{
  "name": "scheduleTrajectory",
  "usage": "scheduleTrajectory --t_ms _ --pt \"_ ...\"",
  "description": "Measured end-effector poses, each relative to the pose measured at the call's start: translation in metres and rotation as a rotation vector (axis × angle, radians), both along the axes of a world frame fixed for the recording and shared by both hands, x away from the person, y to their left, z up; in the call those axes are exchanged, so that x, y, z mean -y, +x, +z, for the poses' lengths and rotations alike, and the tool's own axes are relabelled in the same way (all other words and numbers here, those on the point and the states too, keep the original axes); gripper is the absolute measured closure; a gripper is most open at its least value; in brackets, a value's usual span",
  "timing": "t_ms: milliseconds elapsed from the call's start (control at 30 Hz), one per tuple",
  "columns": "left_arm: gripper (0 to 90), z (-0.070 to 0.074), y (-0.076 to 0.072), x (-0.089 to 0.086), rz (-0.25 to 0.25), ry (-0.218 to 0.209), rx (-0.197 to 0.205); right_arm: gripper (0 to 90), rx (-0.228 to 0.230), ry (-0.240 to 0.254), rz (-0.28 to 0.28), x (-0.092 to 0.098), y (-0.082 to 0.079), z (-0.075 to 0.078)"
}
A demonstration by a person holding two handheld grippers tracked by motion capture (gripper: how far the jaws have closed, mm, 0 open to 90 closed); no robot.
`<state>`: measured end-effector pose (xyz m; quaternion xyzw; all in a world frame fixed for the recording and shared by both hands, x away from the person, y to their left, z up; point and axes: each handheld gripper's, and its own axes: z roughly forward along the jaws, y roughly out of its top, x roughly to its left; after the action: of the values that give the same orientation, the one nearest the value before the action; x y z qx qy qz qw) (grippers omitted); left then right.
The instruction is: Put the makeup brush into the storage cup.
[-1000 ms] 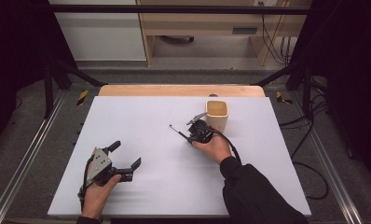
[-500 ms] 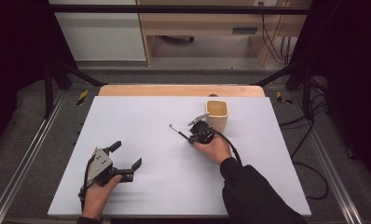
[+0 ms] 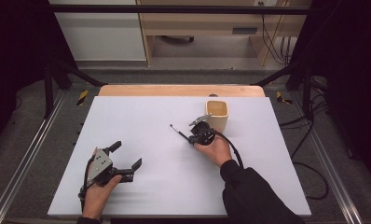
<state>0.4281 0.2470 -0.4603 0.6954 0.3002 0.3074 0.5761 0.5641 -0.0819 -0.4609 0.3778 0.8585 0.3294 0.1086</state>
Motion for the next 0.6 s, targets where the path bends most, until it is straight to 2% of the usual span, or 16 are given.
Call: scheduleTrajectory --t_ms 167,200,333,600 --pt "1.0 0.002 -0.003 0.003 -0.008 0.001 0.006 84.1 0.056 0.016 0.021 0.004 -0.014 0.007" --pt "1.0 0.001 -0.003 0.003 -0.01 0.012 0.004 84.1 0.066 0.023 0.025 0.005 -0.016 0.008" --pt "1.0 0.001 -0.003 0.005 -0.014 0.006 0.005 84.1 0.097 0.042 0.009 0.013 -0.025 0.012" --pt "1.0 0.001 -0.004 0.007 -0.019 0.012 0.0 84.1 0.188 0.123 0.016 0.032 -0.052 0.022"
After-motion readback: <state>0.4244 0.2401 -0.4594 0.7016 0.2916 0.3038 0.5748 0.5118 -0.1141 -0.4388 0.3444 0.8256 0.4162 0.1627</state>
